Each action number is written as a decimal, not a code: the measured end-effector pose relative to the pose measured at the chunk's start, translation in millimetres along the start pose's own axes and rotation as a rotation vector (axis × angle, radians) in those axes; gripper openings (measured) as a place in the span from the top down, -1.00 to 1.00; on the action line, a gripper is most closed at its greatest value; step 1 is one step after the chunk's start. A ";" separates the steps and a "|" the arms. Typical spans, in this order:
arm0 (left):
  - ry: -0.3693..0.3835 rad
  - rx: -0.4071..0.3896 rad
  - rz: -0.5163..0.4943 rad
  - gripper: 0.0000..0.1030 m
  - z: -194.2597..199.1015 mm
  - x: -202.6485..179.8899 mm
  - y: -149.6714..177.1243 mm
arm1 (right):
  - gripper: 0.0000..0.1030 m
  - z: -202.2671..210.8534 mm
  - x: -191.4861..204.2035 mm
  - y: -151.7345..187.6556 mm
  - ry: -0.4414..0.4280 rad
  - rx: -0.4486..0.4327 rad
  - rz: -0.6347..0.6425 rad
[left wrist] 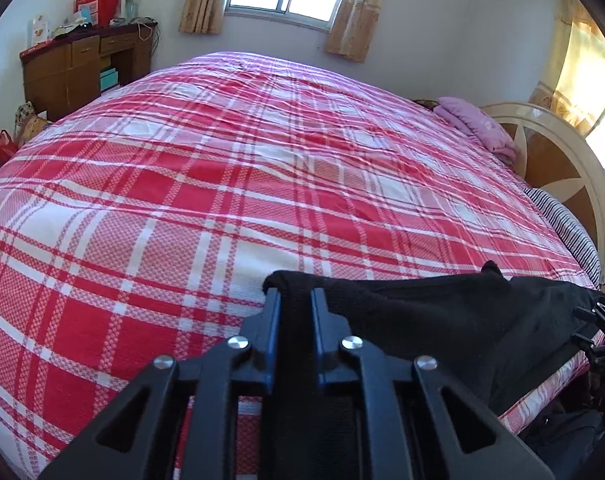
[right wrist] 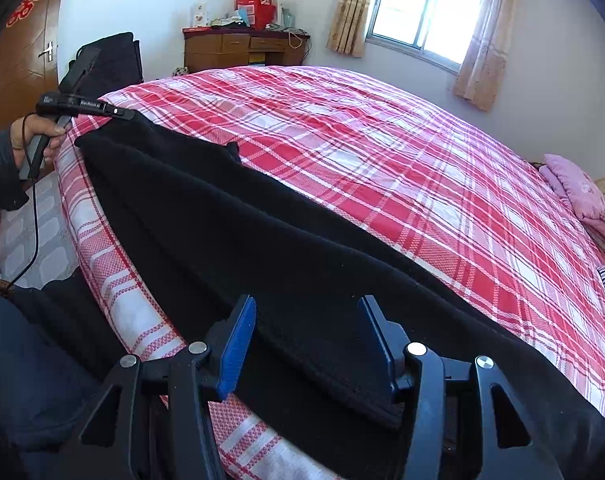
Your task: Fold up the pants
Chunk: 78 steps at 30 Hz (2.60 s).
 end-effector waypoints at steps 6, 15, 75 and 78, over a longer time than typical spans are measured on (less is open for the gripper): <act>-0.008 -0.011 0.027 0.75 5.8 -2.5 -10.2 | -0.07 -9.2 13.3 -0.1 0.008 0.013 0.053; -0.010 0.037 0.101 0.72 0.1 5.9 -6.9 | -0.07 -15.7 19.8 1.6 0.014 0.020 0.063; -0.126 -0.017 0.010 0.00 25.9 18.0 6.5 | 0.43 -10.1 58.2 20.1 -0.143 0.150 0.223; -0.123 -0.011 -0.022 0.00 32.3 13.7 13.3 | 0.43 -3.2 55.1 8.4 -0.183 0.118 0.202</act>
Point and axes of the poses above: each gripper's, at about its wrist camera, not at the fingertips, and z roughly against the way its jaws point, x to its left, y to its underside, the point moved 4 cm from there along -z, roughly the way its jaws point
